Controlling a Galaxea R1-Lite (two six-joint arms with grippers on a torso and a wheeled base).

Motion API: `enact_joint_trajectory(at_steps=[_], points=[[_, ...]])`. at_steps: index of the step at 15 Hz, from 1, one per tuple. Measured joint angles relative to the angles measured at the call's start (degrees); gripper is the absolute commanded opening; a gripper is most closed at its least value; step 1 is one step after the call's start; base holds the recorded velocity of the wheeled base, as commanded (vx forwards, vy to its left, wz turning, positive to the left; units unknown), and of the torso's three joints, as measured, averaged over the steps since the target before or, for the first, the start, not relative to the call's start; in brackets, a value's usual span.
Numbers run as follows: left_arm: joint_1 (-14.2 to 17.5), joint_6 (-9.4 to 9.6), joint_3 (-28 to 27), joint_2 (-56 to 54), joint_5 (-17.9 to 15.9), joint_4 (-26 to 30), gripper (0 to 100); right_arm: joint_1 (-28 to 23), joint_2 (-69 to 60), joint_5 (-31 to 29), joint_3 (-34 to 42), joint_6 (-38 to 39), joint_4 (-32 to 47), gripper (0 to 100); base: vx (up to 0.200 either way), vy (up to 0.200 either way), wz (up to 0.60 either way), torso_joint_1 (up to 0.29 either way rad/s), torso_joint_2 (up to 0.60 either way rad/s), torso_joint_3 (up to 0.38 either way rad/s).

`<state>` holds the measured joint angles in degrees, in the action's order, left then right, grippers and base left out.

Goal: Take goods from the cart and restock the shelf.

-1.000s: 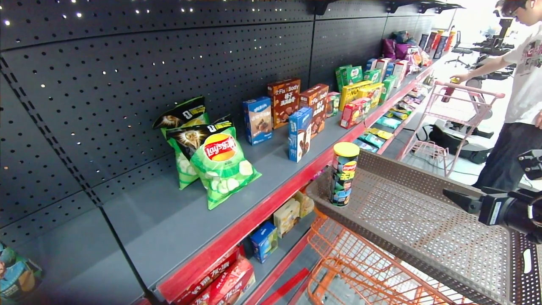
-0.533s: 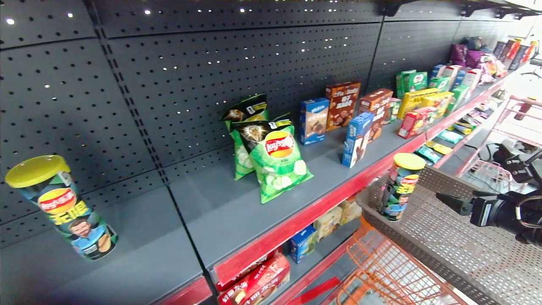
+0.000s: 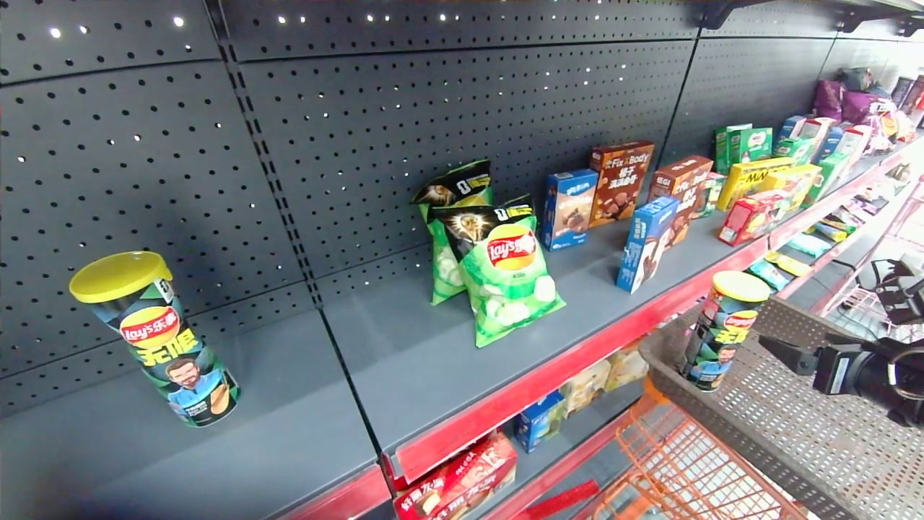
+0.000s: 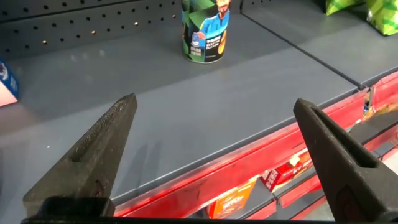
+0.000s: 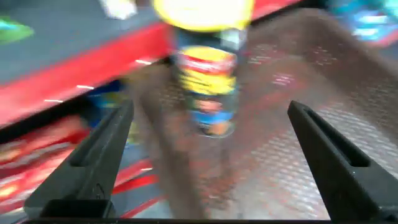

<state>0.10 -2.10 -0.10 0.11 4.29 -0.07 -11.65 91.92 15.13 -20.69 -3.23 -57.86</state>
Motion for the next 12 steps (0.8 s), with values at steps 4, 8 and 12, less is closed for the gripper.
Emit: enact_joint_trajectory(at_steps=[4, 8, 12], points=[[-0.02, 0.0, 0.0, 0.0, 0.0, 0.0, 100, -0.3, 4.88, -9.96, 1.07, -1.17, -6.95, 100, 0.0, 0.0, 0.0, 0.0, 0.0, 0.0], [-0.05, 0.0, 0.0, 0.0, 0.0, 0.0, 100, -0.02, 5.52, -8.2, 1.01, -0.89, -3.95, 100, 0.0, 0.0, 0.0, 0.0, 0.0, 0.0], [0.0, 0.0, 0.0, 0.0, 0.0, 0.0, 100, 0.02, 3.54, -5.03, 1.17, -2.12, -1.84, 100, 0.0, 0.0, 0.0, 0.0, 0.0, 0.0]])
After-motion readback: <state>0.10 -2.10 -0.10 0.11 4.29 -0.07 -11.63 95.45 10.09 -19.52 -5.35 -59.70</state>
